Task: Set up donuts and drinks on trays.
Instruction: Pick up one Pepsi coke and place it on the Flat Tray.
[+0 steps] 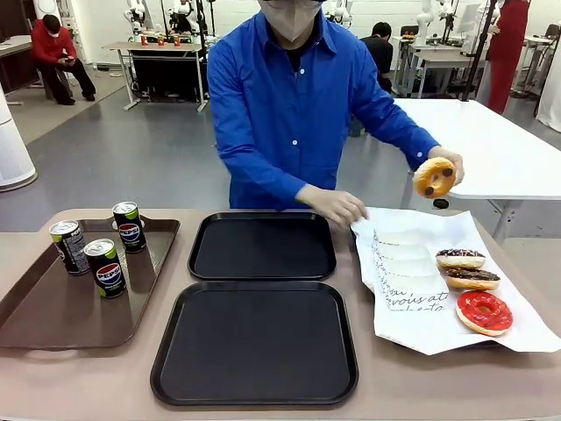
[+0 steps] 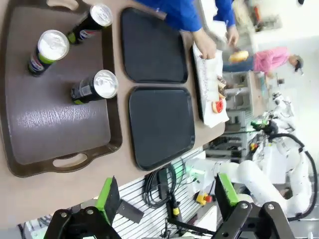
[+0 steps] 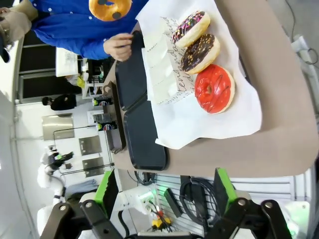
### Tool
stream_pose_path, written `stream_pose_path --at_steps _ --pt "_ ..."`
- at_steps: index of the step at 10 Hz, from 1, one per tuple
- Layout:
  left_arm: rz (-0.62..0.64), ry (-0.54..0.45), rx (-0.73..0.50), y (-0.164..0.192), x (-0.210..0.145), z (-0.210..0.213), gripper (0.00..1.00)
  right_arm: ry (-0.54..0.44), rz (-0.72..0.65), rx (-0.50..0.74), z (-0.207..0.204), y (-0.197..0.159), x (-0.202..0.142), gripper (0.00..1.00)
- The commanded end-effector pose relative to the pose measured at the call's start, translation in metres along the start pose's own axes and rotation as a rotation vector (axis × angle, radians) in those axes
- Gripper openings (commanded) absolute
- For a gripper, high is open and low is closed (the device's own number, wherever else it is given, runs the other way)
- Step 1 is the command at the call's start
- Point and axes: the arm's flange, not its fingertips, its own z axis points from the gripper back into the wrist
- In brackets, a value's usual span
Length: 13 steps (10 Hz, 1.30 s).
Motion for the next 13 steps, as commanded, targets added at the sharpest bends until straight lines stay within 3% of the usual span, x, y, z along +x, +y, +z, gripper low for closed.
stream_pose_path --at_steps 1,4,6,10,13 --pt "-0.036 0.101 0.232 -0.047 0.017 -0.004 1.0 0.008 0.0 0.006 0.0 0.0 -0.001 1.0" --pt "-0.044 0.288 0.701 -0.08 0.068 -0.079 1.0 0.008 0.0 0.006 0.0 0.0 -0.001 1.0" --pt "-0.054 0.317 0.807 -0.085 0.087 -0.127 1.0 0.008 0.0 0.006 0.0 0.0 -0.001 1.0" --pt "-0.073 0.223 0.851 -0.066 0.107 -0.198 1.0 0.008 0.0 0.006 0.0 0.0 -0.001 1.0" --pt "-0.091 0.263 0.837 -0.071 0.104 -0.194 1.0 0.008 0.0 0.006 0.0 0.0 -0.001 1.0"
